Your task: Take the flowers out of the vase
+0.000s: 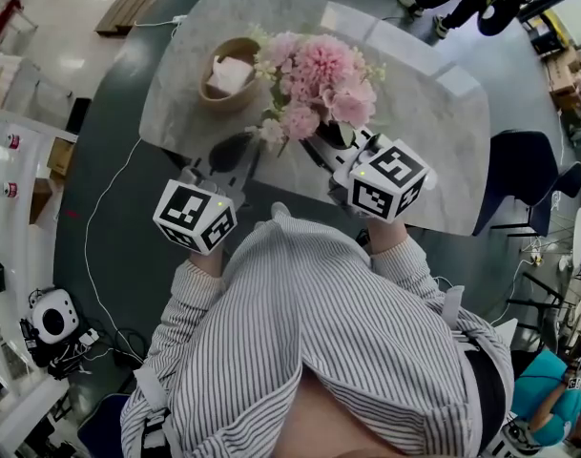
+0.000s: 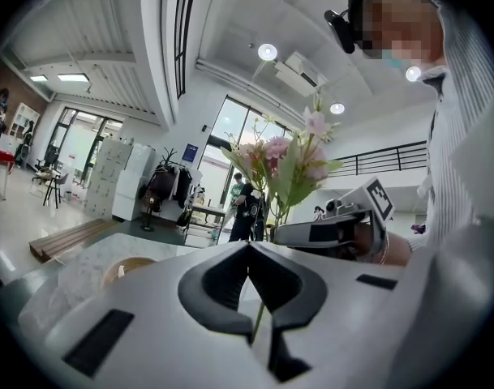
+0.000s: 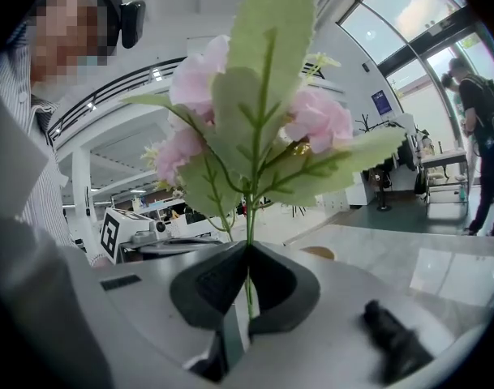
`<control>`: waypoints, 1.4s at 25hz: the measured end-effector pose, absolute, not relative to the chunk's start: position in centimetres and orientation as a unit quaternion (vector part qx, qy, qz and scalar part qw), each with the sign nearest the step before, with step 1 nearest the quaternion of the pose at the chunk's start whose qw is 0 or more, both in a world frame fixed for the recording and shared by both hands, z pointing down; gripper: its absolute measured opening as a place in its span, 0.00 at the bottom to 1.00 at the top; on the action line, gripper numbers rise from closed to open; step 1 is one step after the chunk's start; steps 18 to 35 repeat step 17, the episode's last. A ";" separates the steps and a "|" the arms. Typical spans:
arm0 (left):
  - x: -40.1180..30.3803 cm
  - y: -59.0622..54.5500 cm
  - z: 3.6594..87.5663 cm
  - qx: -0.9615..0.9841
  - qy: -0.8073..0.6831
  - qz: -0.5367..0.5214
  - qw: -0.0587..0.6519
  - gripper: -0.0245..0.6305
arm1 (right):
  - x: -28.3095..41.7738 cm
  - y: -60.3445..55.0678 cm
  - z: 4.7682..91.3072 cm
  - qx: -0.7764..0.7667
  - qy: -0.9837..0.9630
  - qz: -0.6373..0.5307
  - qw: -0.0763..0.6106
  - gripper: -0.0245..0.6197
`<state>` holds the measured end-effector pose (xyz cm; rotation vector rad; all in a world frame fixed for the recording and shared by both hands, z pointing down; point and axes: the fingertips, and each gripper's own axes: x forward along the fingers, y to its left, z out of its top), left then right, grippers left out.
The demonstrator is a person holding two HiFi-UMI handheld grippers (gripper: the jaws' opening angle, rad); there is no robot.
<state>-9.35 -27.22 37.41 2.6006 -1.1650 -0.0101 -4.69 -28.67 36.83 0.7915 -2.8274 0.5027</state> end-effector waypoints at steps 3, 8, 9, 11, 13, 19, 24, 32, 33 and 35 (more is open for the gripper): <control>-9.0 -27.2 37.6 0.905 -0.398 0.003 0.148 0.05 | -4.8 -28.5 37.4 0.260 -0.946 0.171 0.090 0.07; -8.7 -27.1 37.7 0.906 -0.397 0.007 0.148 0.06 | -4.9 -28.4 37.6 0.259 -0.946 0.170 0.096 0.07; -8.6 -27.1 37.6 0.906 -0.397 0.007 0.147 0.05 | -4.8 -28.3 37.7 0.259 -0.946 0.169 0.098 0.07; -8.5 -27.1 37.6 0.906 -0.397 0.007 0.146 0.05 | -4.6 -28.3 37.7 0.259 -0.946 0.168 0.100 0.07; -8.4 -27.1 37.6 0.906 -0.397 0.007 0.145 0.06 | -4.6 -28.3 37.8 0.258 -0.946 0.167 0.101 0.07; -8.3 -27.2 37.7 0.907 -0.396 0.008 0.145 0.06 | -4.5 -28.4 37.9 0.257 -0.947 0.165 0.102 0.07; -8.3 -27.2 37.7 0.907 -0.396 0.008 0.145 0.06 | -4.5 -28.4 37.9 0.257 -0.947 0.165 0.102 0.07; -8.3 -27.2 37.7 0.907 -0.396 0.008 0.145 0.06 | -4.5 -28.4 37.9 0.257 -0.947 0.165 0.102 0.07; -8.3 -27.2 37.7 0.907 -0.396 0.008 0.145 0.06 | -4.5 -28.4 37.9 0.257 -0.947 0.165 0.102 0.07; -8.3 -27.2 37.7 0.907 -0.396 0.008 0.145 0.06 | -4.5 -28.4 37.9 0.257 -0.947 0.165 0.102 0.07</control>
